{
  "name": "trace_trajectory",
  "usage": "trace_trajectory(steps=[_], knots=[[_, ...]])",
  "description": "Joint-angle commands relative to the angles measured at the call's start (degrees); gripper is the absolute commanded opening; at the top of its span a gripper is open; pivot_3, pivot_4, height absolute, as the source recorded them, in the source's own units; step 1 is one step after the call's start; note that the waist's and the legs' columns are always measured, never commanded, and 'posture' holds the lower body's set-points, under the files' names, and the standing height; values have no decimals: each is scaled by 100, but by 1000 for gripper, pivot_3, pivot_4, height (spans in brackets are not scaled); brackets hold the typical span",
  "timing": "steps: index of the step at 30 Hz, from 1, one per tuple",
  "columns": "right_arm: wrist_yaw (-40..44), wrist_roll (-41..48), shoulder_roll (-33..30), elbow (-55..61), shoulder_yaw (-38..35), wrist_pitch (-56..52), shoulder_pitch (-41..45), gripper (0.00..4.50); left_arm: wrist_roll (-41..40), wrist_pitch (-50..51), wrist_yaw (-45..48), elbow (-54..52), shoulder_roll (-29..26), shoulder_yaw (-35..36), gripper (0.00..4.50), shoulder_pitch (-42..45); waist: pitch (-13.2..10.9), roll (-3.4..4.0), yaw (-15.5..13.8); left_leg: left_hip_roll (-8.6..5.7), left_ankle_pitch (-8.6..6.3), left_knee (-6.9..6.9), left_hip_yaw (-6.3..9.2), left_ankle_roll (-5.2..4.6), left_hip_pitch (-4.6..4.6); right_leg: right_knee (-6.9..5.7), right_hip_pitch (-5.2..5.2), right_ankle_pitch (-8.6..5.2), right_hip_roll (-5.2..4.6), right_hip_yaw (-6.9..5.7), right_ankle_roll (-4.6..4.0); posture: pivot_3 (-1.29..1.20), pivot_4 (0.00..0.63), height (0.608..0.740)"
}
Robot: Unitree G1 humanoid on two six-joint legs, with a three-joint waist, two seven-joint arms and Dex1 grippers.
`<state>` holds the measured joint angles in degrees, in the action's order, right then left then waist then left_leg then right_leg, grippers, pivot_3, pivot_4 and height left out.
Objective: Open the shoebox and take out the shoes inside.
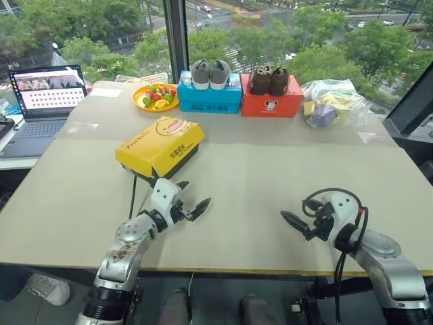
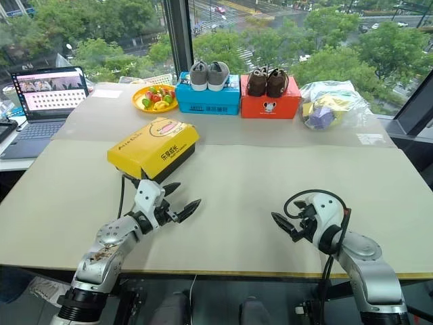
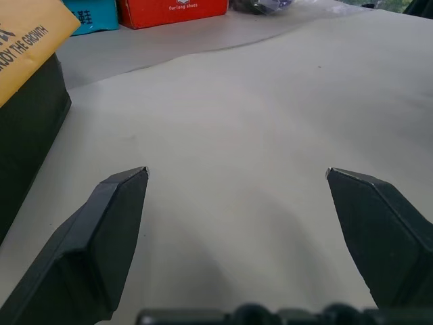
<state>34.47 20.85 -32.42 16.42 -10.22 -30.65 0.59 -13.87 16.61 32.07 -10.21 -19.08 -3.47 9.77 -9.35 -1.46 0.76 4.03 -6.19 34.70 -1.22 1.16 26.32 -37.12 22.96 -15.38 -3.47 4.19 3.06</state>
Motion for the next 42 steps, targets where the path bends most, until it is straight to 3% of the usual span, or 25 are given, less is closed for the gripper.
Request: trace_trajectory(steps=[1, 4, 13, 16, 20, 24, 29, 32, 36, 42], knots=[[44, 75, -130, 247, -214, 50, -45, 4461, -561, 292, 430, -380, -37, -48, 4500, 193, 0, 0, 0, 0, 0, 0, 0, 0, 0, 0, 0, 0, 0, 0, 0, 0, 150, 739], [246, 165, -517, 293, -392, -126, 26, 4461, -1345, 1061, 966, -860, -145, -118, 4500, 610, -1, 0, -32, 0, 0, 1, 1, 1, 4, 0, 1, 0, -1, -2, 0, 0, 150, 739], [798, 667, -1623, 378, -987, -716, 506, 4461, -1702, 1969, 646, -1375, -294, 61, 4500, 2460, -1, -2, 13, -3, 0, 8, 3, -6, -1, 2, -11, -10, 1, -1, 25, 0, 150, 739], [857, 853, -1806, 398, -929, -915, 993, 4461, -1739, 2064, 499, -1157, -464, 420, 4500, 2996, -2, -2, 34, -3, -1, 7, 5, -8, -2, 2, -11, -10, 2, 0, 26, 0, 150, 739], [846, 998, -1754, 399, -639, -1127, 1600, 4500, -1605, 1990, 515, -558, -999, 987, 3607, 3276, -2, -1, 65, -3, -1, 6, 8, -8, -9, 1, -15, -22, 4, 0, 46, 0, 150, 739], [820, 1027, -1495, 304, -96, -1205, 2279, 4500, -998, 1425, 665, 540, -1993, 1361, 1914, 3212, -4, -5, 104, -3, -1, 2, 8, -8, -11, 1, -13, -22, 4, -1, 46, 0, 150, 739], [835, 678, -1000, -328, 699, -969, 2952, 4500, -239, 240, 682, 2047, -2625, 1514, 75, 2981, -7, -10, 65, -3, -1, 0, 6, -7, 4, 3, 1, -10, 0, -2, 25, 0, 150, 739], [917, 365, -694, -908, 1086, -626, 3279, 4500, 235, -913, 544, 3363, -2800, 1512, 30, 3099, -7, -10, 14, -1, 0, -1, 3, -7, 4, -2, 9, 2, 2, -4, 4, 0, 150, 739], [816, -294, -273, -1956, 1488, 127, 3716, 3458, 1012, -2635, 30, 5717, -3150, 1304, 0, 3665, -15, -22, -15, -1, 0, 0, -1, -7, 20, -1, 24, 3, 1, -6, 3, 0, 150, 739], [819, -374, -5, -1929, 1414, 219, 3697, 1281, 1768, -3610, -813, 7718, -3333, 999, 0, 4620, -21, -35, -104, 0, 3, 8, 0, -4, 110, -18, 107, 8, 2, -14, 9, 0, 150, 739]])
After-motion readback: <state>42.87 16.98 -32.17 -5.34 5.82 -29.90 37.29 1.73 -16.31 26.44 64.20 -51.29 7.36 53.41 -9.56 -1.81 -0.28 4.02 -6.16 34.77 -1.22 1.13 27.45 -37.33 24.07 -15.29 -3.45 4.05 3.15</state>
